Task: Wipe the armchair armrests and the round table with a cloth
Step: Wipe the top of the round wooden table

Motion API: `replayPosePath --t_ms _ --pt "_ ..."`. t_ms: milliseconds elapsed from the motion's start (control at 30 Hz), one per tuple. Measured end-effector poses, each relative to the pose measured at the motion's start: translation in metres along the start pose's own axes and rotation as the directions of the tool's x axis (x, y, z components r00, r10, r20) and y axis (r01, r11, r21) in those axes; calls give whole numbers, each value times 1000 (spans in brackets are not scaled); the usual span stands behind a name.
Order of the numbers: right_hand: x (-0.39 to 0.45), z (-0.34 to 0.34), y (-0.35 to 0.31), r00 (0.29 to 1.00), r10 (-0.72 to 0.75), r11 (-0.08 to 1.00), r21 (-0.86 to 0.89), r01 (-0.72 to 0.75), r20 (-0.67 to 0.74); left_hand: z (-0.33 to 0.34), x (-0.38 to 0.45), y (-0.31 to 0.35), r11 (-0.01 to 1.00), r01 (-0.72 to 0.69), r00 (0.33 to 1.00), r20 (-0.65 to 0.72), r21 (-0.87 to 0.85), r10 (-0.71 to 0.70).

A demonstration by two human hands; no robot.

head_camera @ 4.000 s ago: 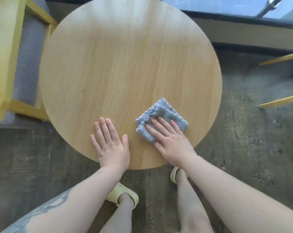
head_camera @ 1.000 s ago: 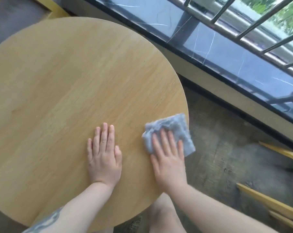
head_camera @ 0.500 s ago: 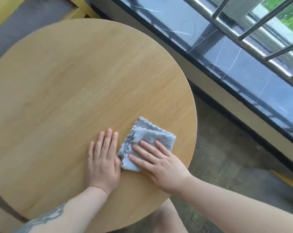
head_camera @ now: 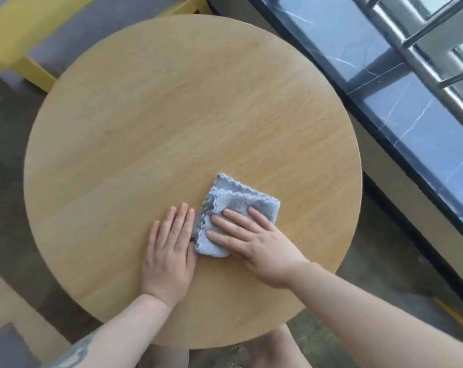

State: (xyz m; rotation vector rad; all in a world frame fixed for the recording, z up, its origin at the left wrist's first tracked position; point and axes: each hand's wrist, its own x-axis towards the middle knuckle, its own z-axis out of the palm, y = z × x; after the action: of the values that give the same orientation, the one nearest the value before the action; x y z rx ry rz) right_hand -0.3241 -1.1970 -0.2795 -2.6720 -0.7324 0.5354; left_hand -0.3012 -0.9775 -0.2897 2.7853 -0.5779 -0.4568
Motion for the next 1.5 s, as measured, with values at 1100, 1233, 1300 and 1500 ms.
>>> replayPosePath --t_ms 1100,1233,1300,1500 --pt "120 24 -148 895 426 904 18 -428 -129 -44 -6 -147 922 229 939 -178 -313 -293" --pt "183 6 -119 999 -29 996 -86 26 -40 -46 -6 -150 900 198 938 -191 -387 -289" --pt "208 -12 -89 936 318 947 4 -321 -151 -48 -6 -150 888 187 939 -190 -421 -288" --pt "179 7 -154 662 729 685 220 -695 -177 -48 -4 -148 857 198 921 -209 -476 -329"
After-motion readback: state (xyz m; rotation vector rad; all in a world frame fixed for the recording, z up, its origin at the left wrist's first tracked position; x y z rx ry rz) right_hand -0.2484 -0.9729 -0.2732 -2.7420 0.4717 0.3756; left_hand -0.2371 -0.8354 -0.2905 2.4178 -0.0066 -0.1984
